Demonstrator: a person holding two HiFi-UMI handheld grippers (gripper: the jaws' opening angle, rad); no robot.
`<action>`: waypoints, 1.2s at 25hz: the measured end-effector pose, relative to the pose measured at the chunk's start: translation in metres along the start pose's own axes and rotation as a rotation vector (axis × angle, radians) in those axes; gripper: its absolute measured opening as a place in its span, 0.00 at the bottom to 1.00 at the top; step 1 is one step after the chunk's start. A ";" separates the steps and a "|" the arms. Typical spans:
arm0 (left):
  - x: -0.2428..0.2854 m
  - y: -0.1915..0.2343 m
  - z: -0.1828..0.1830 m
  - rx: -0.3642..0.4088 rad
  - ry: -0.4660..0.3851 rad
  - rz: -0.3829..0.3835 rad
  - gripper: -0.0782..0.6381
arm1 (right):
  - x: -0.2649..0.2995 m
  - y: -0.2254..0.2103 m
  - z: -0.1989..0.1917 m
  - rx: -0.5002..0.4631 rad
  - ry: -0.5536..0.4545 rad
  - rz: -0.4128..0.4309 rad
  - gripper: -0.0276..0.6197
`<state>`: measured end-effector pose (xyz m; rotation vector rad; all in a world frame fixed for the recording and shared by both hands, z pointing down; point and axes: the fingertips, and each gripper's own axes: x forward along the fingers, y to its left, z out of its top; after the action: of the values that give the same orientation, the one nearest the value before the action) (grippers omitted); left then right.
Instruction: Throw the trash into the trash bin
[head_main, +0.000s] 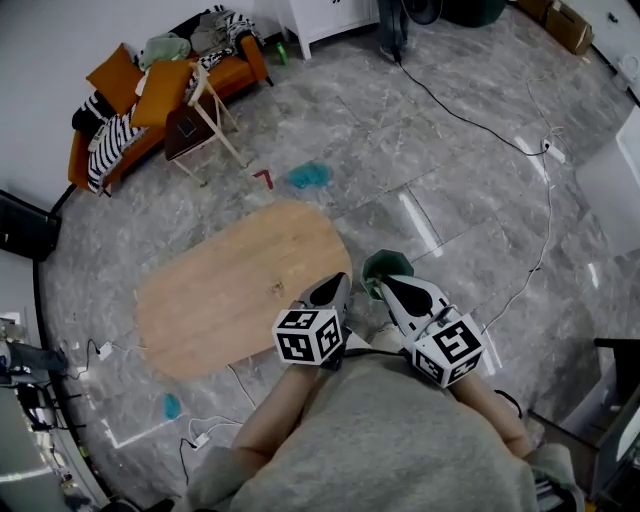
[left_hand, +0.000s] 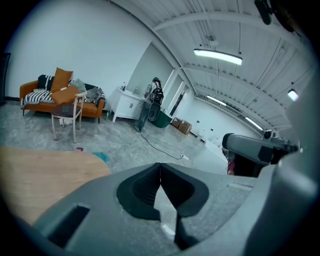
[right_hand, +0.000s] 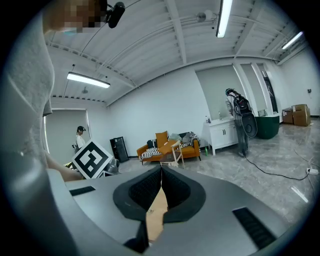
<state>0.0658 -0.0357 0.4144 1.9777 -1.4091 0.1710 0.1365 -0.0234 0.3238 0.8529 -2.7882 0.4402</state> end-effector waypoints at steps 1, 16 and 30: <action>-0.004 0.008 0.001 -0.003 0.001 0.006 0.12 | 0.007 0.005 0.001 0.000 0.004 0.005 0.06; -0.061 0.123 0.018 -0.064 0.010 0.092 0.12 | 0.105 0.085 0.003 -0.035 0.078 0.111 0.06; -0.096 0.202 0.010 -0.126 0.006 0.178 0.12 | 0.167 0.135 -0.025 -0.023 0.173 0.184 0.06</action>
<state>-0.1519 -0.0008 0.4535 1.7488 -1.5535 0.1641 -0.0741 0.0060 0.3609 0.5275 -2.7143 0.4851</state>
